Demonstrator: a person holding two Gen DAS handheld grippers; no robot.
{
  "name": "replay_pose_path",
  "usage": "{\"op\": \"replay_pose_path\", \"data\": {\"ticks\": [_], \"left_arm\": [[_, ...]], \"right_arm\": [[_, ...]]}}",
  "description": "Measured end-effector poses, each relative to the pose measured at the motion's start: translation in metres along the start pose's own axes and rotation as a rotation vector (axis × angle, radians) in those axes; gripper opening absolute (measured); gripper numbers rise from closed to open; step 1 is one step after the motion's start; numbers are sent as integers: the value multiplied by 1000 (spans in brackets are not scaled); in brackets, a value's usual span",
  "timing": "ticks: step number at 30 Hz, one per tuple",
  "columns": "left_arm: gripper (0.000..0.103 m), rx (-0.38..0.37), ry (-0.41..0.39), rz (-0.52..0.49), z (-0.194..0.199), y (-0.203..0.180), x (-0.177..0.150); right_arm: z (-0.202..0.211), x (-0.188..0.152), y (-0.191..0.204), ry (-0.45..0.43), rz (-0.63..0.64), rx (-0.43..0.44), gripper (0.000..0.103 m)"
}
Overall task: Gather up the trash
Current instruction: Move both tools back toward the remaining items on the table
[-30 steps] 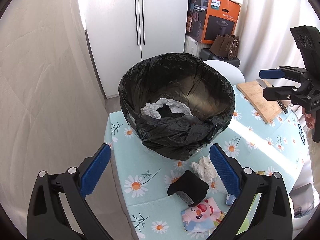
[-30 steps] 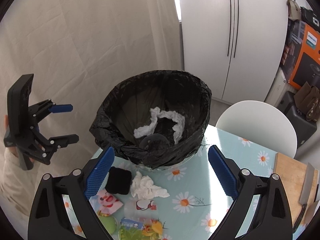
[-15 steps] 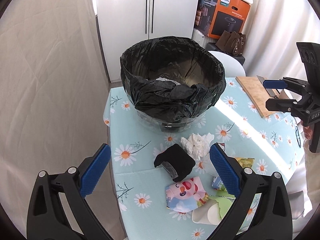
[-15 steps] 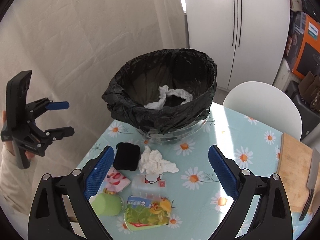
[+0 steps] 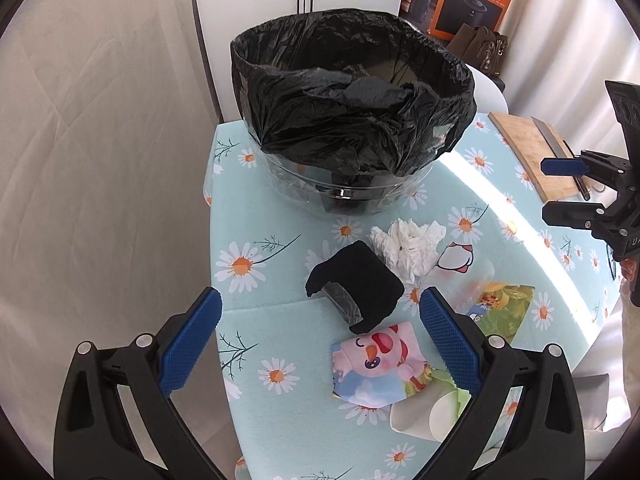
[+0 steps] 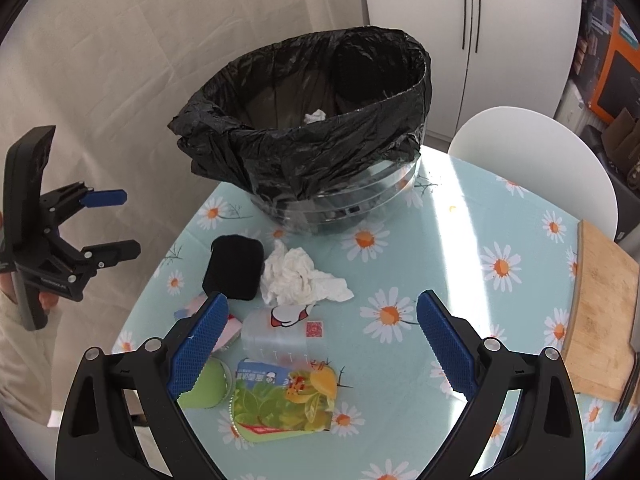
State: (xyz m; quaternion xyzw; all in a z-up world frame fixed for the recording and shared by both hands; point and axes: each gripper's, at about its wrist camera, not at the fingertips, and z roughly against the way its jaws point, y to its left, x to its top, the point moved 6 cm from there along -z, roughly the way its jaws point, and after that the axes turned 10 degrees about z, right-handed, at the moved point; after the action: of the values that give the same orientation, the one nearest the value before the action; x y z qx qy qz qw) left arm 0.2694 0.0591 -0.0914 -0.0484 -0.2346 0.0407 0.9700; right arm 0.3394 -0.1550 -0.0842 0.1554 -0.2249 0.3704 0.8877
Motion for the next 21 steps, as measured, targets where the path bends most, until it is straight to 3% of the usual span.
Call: {"op": "replay_pose_path", "data": {"ticks": [7, 11, 21], "left_arm": [[97, -3, 82, -18, -36, -3, -8], [97, -53, 123, 11, -54, -3, -10], [97, -88, 157, 89, -86, -1, -8]], "right_arm": [[-32, -8, 11, 69, 30, 24, 91], [-50, -14, 23, 111, 64, 33, 91], [-83, -27, 49, 183, 97, 83, 91]]}}
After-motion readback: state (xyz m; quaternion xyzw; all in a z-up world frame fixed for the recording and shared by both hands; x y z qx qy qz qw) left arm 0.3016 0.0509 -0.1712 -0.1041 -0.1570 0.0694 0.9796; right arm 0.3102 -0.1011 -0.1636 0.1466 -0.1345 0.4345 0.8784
